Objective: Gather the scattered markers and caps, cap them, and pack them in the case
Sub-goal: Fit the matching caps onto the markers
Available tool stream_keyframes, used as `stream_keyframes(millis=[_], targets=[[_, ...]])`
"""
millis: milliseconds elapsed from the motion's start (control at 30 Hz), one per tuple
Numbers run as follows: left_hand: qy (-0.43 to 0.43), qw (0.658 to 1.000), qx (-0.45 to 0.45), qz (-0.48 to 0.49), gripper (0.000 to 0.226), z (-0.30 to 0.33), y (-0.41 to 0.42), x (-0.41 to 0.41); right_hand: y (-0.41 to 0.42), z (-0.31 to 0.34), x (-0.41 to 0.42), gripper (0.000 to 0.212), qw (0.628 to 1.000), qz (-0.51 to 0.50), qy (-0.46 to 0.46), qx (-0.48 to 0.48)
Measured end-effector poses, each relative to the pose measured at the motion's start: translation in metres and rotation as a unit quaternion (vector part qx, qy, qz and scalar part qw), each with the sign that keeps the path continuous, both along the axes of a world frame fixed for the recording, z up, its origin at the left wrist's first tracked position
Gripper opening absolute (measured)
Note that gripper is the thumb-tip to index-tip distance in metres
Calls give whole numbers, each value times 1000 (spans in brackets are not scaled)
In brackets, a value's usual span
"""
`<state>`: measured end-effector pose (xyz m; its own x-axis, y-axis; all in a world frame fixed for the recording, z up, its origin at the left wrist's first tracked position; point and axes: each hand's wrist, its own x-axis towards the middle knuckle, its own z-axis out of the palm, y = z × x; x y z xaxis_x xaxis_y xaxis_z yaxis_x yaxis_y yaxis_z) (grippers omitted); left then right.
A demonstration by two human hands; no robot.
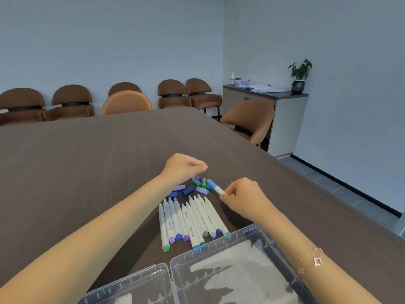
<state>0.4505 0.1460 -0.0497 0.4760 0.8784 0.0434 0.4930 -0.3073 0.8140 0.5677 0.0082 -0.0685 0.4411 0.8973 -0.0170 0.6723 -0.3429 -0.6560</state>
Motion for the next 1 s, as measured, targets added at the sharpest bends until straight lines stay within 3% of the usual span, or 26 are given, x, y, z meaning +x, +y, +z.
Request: stream_keyframes(millis=[100,167,367,667,867,1000], targets=[[-1,998,56,34,25,9,19,-14,0,-5,-3,32,995,-13,-80,-54],[21,997,58,40,24,9,29,-25,0,-5,-4,33,994,-18,-103,-20],[108,987,120,-4,23,-11,38,-36,0,-9,-18,26,995,65,-41,-59],[210,944,193,-164,21,-27,32,-6,0,-9,-14,14,988,56,-110,-90],[221,931,208,-204,14,-25,35,-17,2,-14,-7,21,990,-7,-113,-89],[189,939,210,-198,8,-25,39,-25,2,-8,0,21,995,1,-66,-71]])
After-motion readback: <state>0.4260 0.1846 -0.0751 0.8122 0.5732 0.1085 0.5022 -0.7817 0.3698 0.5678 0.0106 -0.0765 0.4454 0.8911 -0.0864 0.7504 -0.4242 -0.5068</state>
